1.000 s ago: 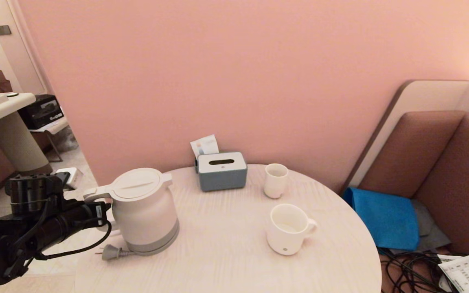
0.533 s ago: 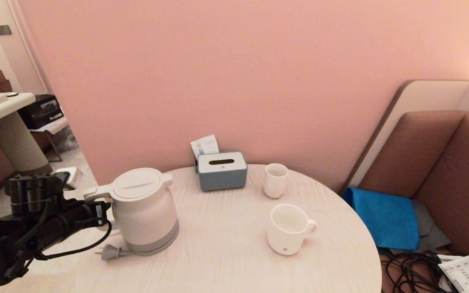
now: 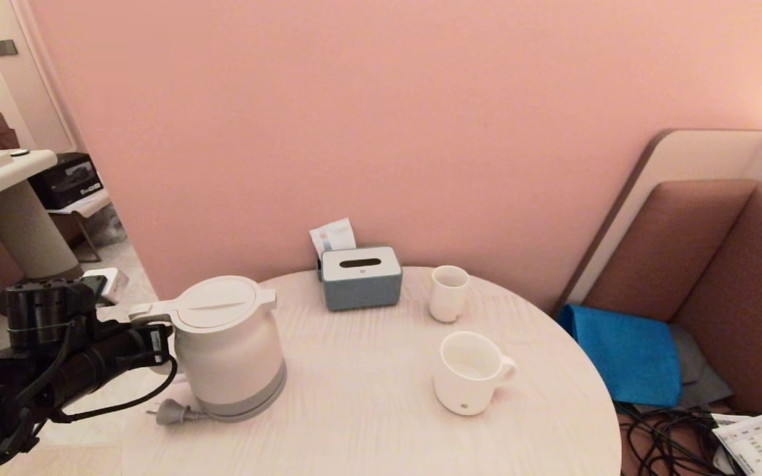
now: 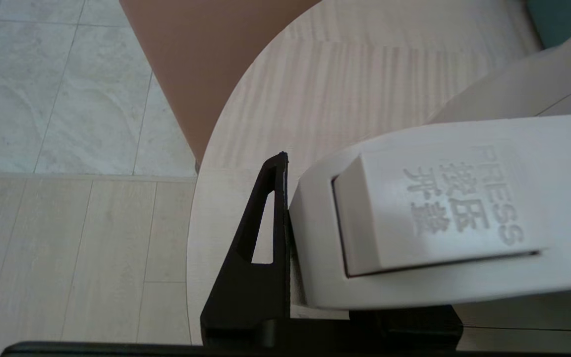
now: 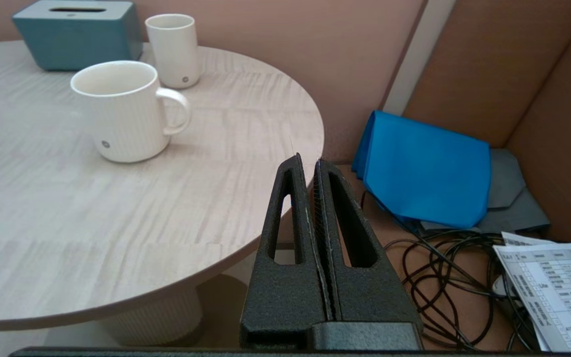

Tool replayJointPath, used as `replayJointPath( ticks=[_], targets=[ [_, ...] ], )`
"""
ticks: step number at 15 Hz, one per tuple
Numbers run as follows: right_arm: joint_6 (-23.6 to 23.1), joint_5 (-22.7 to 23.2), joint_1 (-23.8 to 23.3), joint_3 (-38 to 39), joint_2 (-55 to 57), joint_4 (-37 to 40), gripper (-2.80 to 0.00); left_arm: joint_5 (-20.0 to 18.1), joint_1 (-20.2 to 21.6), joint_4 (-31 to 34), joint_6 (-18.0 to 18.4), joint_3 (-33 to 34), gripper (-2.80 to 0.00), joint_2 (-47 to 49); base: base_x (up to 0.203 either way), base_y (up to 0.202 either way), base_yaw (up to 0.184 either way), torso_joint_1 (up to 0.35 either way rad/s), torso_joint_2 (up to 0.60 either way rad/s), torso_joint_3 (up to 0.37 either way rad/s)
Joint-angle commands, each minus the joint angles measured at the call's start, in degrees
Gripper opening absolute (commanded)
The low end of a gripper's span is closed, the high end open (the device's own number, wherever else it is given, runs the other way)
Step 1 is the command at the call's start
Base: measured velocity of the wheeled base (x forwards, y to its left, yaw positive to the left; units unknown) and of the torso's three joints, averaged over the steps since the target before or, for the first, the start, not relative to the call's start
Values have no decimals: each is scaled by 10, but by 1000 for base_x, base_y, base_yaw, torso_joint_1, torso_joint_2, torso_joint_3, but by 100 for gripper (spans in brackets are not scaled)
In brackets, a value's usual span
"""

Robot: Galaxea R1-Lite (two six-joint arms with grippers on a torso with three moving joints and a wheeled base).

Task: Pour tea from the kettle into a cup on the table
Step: Pick up the kettle

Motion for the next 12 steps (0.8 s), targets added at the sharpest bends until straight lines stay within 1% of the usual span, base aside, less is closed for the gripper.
replayJointPath(
  ticks=[1, 8, 12],
  targets=[
    [0, 0, 0, 0, 1, 0, -280, -2, -1, -4, -2, 1, -280, -11, 0, 0, 0, 0, 0, 0],
    [0, 0, 0, 0, 1, 0, -280, -2, -1, -4, -4, 1, -280, -11, 0, 0, 0, 0, 0, 0],
    [0, 0, 0, 0, 1, 0, -280, -1, -9, -2, -28, -18, -280, -34, 0, 0, 0, 0, 0, 0]
  ],
)
